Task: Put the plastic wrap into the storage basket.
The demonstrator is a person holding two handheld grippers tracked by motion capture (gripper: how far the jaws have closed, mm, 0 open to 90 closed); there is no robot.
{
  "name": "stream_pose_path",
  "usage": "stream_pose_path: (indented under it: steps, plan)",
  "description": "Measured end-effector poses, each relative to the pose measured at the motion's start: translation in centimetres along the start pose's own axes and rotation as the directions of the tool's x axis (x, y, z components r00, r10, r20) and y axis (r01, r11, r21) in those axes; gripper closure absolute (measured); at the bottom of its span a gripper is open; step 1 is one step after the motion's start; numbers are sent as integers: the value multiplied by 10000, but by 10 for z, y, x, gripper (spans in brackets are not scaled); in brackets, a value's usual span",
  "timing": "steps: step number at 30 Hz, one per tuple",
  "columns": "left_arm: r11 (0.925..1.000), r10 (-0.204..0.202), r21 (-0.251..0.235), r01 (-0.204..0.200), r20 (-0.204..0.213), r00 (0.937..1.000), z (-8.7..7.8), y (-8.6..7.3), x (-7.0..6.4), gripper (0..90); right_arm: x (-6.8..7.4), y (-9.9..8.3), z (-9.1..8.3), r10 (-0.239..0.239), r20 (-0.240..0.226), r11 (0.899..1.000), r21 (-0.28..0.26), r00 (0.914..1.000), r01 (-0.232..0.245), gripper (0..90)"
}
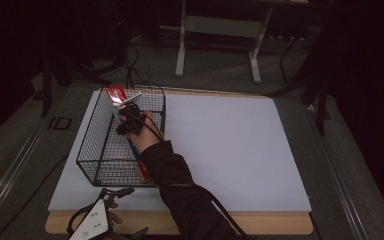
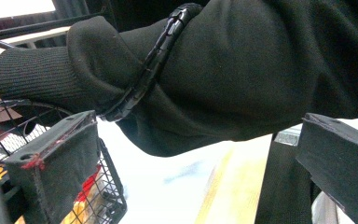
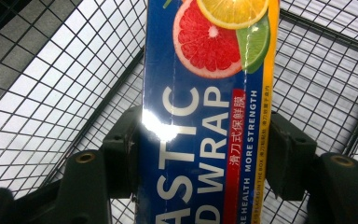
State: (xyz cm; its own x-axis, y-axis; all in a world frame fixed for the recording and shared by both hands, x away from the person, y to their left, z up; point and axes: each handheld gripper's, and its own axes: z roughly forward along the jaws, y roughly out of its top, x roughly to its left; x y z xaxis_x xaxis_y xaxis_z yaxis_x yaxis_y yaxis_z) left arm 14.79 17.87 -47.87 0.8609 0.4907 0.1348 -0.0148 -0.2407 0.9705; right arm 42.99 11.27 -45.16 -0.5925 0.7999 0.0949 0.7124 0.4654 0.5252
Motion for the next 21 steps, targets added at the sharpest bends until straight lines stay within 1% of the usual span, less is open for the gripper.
stream_pose_path:
  steps: [4, 7, 8, 10, 11, 15, 18, 21]
  plan:
    - [10000, 20, 9, -20, 7, 10000, 0, 0, 0, 2, -1, -1, 0, -127, -14, 9999, -81, 9999, 126, 369]
    - [10000, 3, -15, -3, 7, 10000, 0, 0, 0, 2, -2, -1, 1, -126, 0, 9999, -69, 9999, 126, 357]
    - [10000, 6, -16, -6, 9, 10000, 0, 0, 0, 2, -2, -2, 2, -193, -50, 9998, -69, 9998, 193, 353]
    - [10000, 10, -11, -10, 10, 10000, 0, 0, 0, 2, -2, -3, 2, -313, 5, 9994, -151, 9995, 313, 348]
    - [10000, -1, -15, 1, 10, 10000, 0, 0, 0, 2, -3, -3, 1, -311, -16, 9992, -241, 9995, 311, 347]
    - [10000, 22, 15, -22, 25, 10000, 0, 0, 0, 2, -4, -4, 0, -360, -53, 9990, -258, 9993, 359, 335]
    - [10000, 5, 3, -5, 26, 10000, 0, 0, 0, 2, -5, -4, -3, -463, -97, 9983, -370, 9989, 460, 298]
    - [10000, 5, 25, -5, 30, 10000, 0, 0, 0, 2, -9, -3, -9, -490, -217, 9972, -577, 9986, 477, 267]
